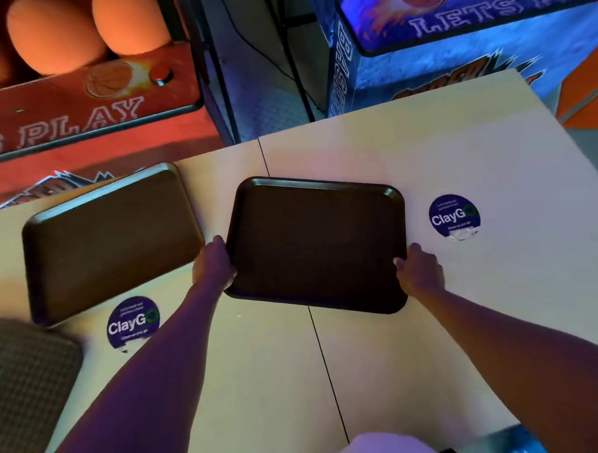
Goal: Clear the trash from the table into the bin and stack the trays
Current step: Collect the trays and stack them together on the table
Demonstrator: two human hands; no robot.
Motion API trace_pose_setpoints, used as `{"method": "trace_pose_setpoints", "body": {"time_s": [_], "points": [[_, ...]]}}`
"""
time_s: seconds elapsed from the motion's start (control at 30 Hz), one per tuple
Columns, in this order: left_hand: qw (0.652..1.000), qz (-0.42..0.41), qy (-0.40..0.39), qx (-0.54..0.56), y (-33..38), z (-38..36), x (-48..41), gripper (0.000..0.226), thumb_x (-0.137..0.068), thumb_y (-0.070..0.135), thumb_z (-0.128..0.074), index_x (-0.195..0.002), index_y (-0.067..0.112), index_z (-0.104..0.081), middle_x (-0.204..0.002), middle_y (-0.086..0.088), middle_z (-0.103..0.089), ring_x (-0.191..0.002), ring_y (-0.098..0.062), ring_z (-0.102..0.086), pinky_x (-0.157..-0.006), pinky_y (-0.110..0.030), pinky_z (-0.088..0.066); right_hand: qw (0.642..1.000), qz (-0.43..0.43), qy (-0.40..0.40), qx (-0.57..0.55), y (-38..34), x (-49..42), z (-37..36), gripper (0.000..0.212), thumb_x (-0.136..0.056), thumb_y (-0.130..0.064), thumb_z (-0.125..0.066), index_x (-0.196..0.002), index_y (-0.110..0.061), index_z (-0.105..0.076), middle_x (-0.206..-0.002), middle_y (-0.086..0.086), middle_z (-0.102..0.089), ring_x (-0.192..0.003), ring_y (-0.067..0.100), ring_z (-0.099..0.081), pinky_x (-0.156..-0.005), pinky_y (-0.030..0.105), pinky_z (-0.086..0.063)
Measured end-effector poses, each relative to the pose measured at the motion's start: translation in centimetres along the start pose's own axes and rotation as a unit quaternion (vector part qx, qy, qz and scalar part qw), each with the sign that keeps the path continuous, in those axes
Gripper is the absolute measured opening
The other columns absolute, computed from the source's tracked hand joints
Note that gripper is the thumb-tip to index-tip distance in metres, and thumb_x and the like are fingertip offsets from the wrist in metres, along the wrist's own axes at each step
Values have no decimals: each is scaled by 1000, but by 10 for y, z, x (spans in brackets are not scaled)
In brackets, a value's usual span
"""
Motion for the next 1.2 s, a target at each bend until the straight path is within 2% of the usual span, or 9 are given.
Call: {"method": "trace_pose_setpoints", "body": {"time_s": [0.1, 0.23, 0.3, 0.43, 0.57, 0.7, 0.83, 1.1, 1.2], "points": [[1000, 23, -13, 4, -23, -15, 46, 40, -82, 3, -72, -115, 6, -49, -111, -18, -63, -106, -43, -64, -71, -42, -42, 1000, 14, -15, 18, 6, 22, -7, 29, -102, -34, -59, -118, -10, -53, -110, 17, -68, -105, 38, -67, -80, 41, -53], [998, 50, -25, 7, -71, -32, 106, 45, -80, 6, -76, -115, 8, -48, -113, -18, -61, -107, -43, -63, -72, -44, -46, 999, 35, -31, 23, 7, 69, -25, 27, -102, -34, -57, -118, -12, -53, -109, 16, -68, -103, 37, -67, -74, 36, -47], [998, 59, -26, 14, -101, -39, 132, 44, -80, 7, -75, -114, 8, -47, -111, -19, -61, -104, -44, -64, -74, -48, -49, 998, 46, -41, 17, 4, 97, -35, 27, -103, -33, -56, -120, -12, -53, -110, 16, -68, -104, 37, -67, -78, 39, -51], [995, 86, -17, 43, -161, -55, 188, 39, -77, 5, -72, -104, 10, -45, -101, -17, -64, -94, -45, -65, -68, -45, -45, 996, 71, -55, 21, -4, 155, -56, 26, -104, -30, -55, -122, -11, -53, -113, 13, -69, -107, 35, -68, -85, 43, -56], [989, 117, -15, 84, -212, -76, 244, 36, -75, 5, -70, -100, 12, -45, -91, -13, -65, -88, -42, -64, -72, -46, -49, 994, 86, -63, 28, -3, 205, -78, 26, -105, -29, -54, -125, -12, -53, -113, 11, -69, -106, 32, -69, -85, 42, -57], [984, 142, -23, 103, -252, -91, 291, 34, -77, 8, -71, -102, 14, -49, -93, -10, -67, -89, -38, -64, -76, -45, -51, 991, 96, -79, 41, -1, 244, -96, 25, -105, -30, -53, -124, -12, -52, -114, 12, -69, -108, 32, -68, -84, 39, -54], [979, 157, -18, 127, -281, -105, 328, 32, -81, 11, -73, -106, 14, -55, -99, -9, -69, -95, -37, -65, -79, -43, -52, 990, 97, -92, 51, 4, 274, -109, 26, -106, -30, -52, -123, -11, -51, -115, 15, -68, -109, 35, -66, -88, 42, -54], [971, 171, -6, 169, -310, -123, 367, 33, -86, 17, -75, -115, 17, -60, -105, -9, -73, -98, -37, -68, -79, -39, -49, 993, 86, -72, 31, 21, 317, -121, 24, -105, -30, -56, -115, -8, -55, -109, 13, -69, -103, 32, -67, -83, 39, -52], [970, 163, -3, 181, -313, -125, 367, 33, -87, 18, -76, -117, 17, -60, -104, -8, -73, -96, -34, -69, -77, -36, -48, 994, 84, -68, 26, 23, 319, -122, 24, -105, -32, -55, -112, -9, -54, -108, 14, -69, -101, 32, -66, -77, 34, -46]]}}
Point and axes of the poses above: each hand's wrist, its own x-axis away from the middle knuckle, its own z-axis out of the back of the hand, y = z × x, the point moved 8 cm from there along -x, towards the middle knuckle
